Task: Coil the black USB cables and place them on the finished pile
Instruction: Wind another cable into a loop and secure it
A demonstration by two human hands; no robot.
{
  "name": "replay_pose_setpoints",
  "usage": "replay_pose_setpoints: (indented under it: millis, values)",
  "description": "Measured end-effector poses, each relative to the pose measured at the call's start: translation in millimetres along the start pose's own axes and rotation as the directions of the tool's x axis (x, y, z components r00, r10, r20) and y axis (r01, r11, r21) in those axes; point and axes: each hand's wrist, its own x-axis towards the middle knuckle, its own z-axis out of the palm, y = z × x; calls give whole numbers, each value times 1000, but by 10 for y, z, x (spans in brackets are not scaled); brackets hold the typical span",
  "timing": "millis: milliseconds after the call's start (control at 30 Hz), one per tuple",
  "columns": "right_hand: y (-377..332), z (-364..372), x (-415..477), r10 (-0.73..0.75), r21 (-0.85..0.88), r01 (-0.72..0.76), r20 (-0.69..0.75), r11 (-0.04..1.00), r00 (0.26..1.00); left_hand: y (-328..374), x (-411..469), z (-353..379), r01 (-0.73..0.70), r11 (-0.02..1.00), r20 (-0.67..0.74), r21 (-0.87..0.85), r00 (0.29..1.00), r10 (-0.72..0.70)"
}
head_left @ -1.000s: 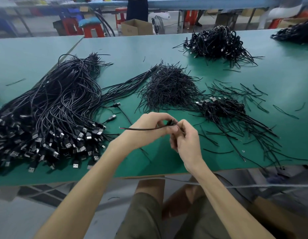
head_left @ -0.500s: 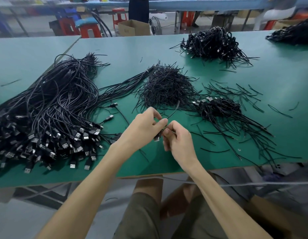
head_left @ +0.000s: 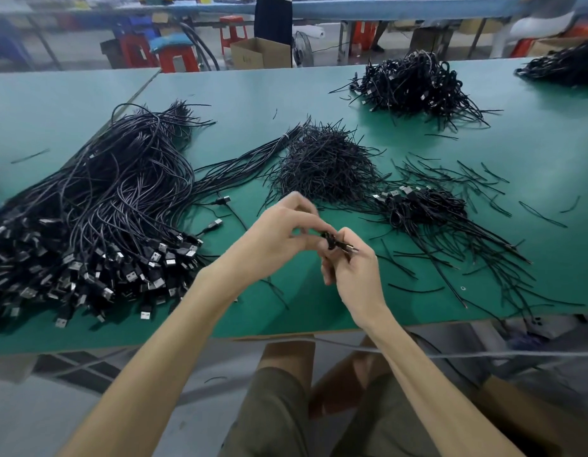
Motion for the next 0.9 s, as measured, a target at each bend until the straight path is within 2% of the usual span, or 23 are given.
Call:
replay_pose_setpoints:
  millis: [100, 167, 267, 333, 433, 533, 600, 700, 800, 900]
  values:
    - [10, -6, 0, 27, 69, -25, -35, 997, 999, 76, 38, 65, -65, 997, 42, 31, 997, 63]
    - [21, -18, 9, 26, 52, -23, -58, 998, 998, 127, 53, 103, -54, 994, 79, 92, 996, 47]
    - [31, 23, 28, 34, -12, -35, -75, 999, 997, 172, 61, 128, -22, 949, 56, 314, 998, 5]
    - [38, 37, 29, 71, 35, -69, -85, 997, 994, 204, 72, 159, -18, 904, 11, 427, 1000, 14]
    - [51, 12, 25, 101, 178, -85, -83, 980, 991, 251, 105, 222, 20, 928, -53, 372, 999, -1]
    - [7, 9, 21, 75, 199, -60, -69, 978, 995, 244, 169, 266, 162, 930, -149, 329, 982, -118]
    - [-28, 17, 2, 31, 138, -23, -58, 990, 998, 234, 211, 287, 322, 897, -167, 304, 945, -283]
    - [-75, 51, -50, -52, 0, 52, -44, 999, 998, 171, 253, 261, 481, 819, -93, 313, 874, -478]
    - [-85, 98, -65, -139, -150, 130, -49, 980, 989, 109, 271, 167, 525, 819, 23, 229, 839, -544]
    - [-51, 108, -58, -146, -247, 123, -78, 961, 986, 90, 262, 122, 515, 838, 33, 179, 848, -528]
